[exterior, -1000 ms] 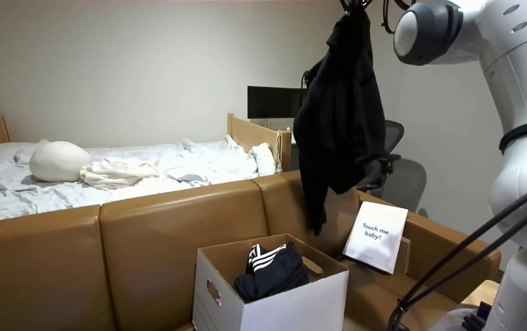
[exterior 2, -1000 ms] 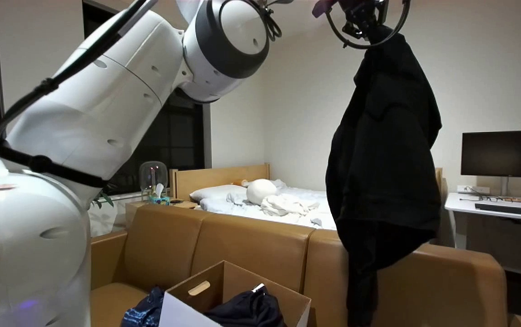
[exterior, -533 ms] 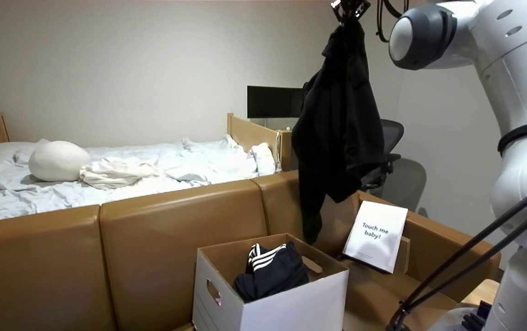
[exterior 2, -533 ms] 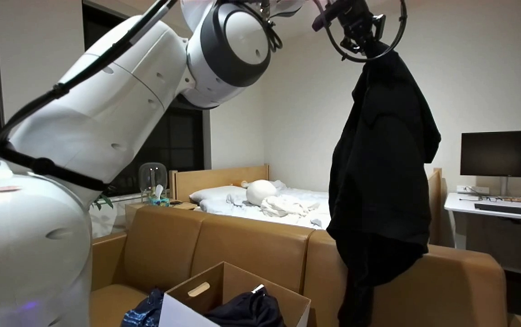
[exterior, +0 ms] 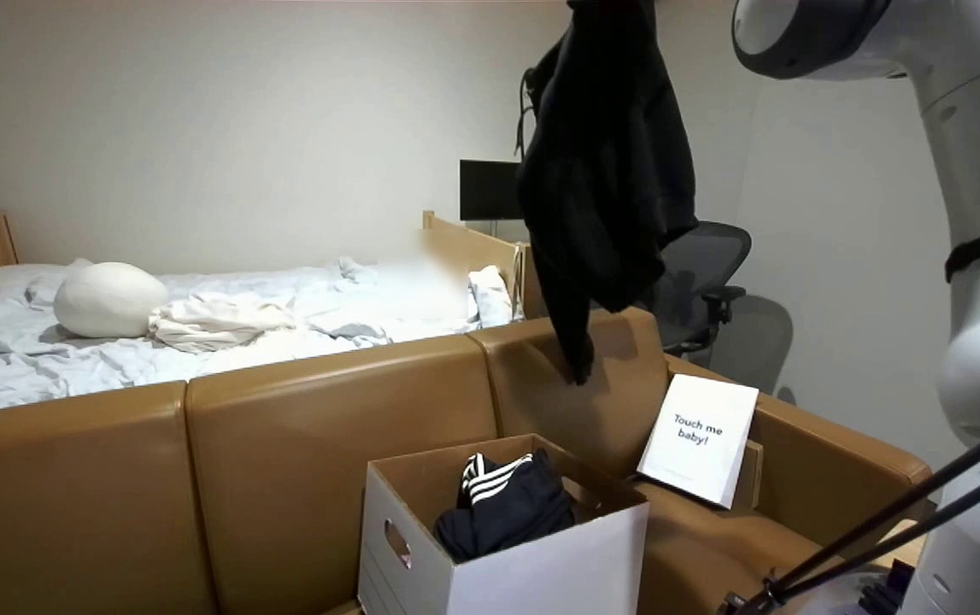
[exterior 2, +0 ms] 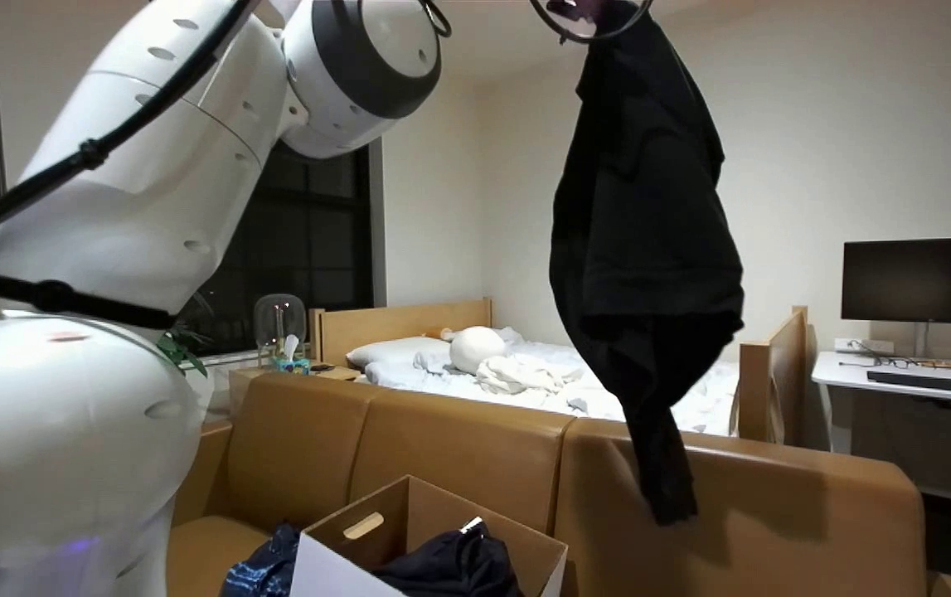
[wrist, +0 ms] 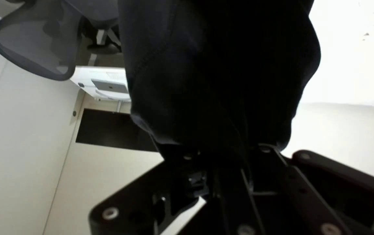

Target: Put the black jersey in the box

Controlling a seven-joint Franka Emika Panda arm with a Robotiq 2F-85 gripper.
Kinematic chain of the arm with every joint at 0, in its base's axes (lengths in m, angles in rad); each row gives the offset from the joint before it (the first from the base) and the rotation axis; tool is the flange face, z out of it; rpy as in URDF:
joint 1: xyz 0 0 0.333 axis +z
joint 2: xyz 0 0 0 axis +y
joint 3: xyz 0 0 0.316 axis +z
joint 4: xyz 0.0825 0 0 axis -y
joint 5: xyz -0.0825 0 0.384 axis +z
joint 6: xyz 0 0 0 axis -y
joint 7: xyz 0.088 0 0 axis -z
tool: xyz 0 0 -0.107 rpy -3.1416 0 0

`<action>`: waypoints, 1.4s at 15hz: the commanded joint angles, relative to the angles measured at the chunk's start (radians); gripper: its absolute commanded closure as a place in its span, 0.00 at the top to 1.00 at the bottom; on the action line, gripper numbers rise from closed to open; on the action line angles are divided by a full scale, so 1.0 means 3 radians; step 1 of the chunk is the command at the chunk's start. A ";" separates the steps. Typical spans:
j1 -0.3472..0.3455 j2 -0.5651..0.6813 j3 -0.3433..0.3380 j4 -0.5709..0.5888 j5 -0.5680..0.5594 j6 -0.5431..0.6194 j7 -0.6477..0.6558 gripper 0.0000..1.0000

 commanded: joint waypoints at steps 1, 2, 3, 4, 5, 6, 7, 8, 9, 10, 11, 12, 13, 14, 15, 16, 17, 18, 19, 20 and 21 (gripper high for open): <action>0.0254 -0.0278 0.0021 0.0001 -0.0182 0.0297 0.0116 0.04; 0.0359 -0.0332 -0.0003 0.0001 -0.0261 0.0318 0.0167 0.04; 0.0468 -0.0371 -0.0045 0.0001 -0.0391 0.0233 0.0242 0.04; 0.0558 -0.0394 -0.0069 0.0000 -0.0510 0.0169 0.0275 0.04; 0.0658 -0.0388 -0.0102 -0.0001 -0.0663 0.0150 0.0295 0.04; 0.0756 -0.0372 -0.0127 -0.0003 -0.0807 0.0133 0.0297 0.04; 0.0844 -0.0354 -0.0155 -0.0010 -0.0945 0.0136 0.0288 0.04; 0.0912 -0.0329 -0.0177 -0.0025 -0.1060 0.0129 0.0294 0.04; 0.0969 -0.0303 -0.0202 -0.0036 -0.1157 0.0113 0.0302 0.04; 0.1012 -0.0281 -0.0221 -0.0047 -0.1223 0.0043 0.0334 0.04; 0.1051 -0.0274 -0.0228 -0.0054 -0.1264 -0.0023 0.0354 0.04; 0.1056 -0.0249 -0.0224 -0.0054 -0.1255 -0.0173 0.0361 0.03; 0.1057 -0.0219 -0.0226 -0.0055 -0.1250 -0.0316 0.0357 0.04; 0.1019 -0.0183 -0.0191 -0.0056 -0.1171 -0.0546 0.0262 0.04; 0.0991 -0.0177 -0.0153 -0.0070 -0.1098 -0.0782 0.0203 0.04; 0.0965 -0.0160 -0.0129 -0.0099 -0.1048 -0.0983 0.0172 0.04; 0.0947 -0.0133 -0.0110 -0.0099 -0.1021 -0.1121 0.0142 0.04; 0.0925 -0.0111 -0.0086 -0.0097 -0.0989 -0.1229 0.0115 0.04; 0.0934 -0.0085 -0.0091 -0.0097 -0.1018 -0.1317 0.0066 0.04; 0.0934 -0.0064 -0.0092 -0.0088 -0.1032 -0.1354 0.0038 0.04; 0.0951 -0.0065 -0.0090 -0.0093 -0.1049 -0.1311 0.0027 0.04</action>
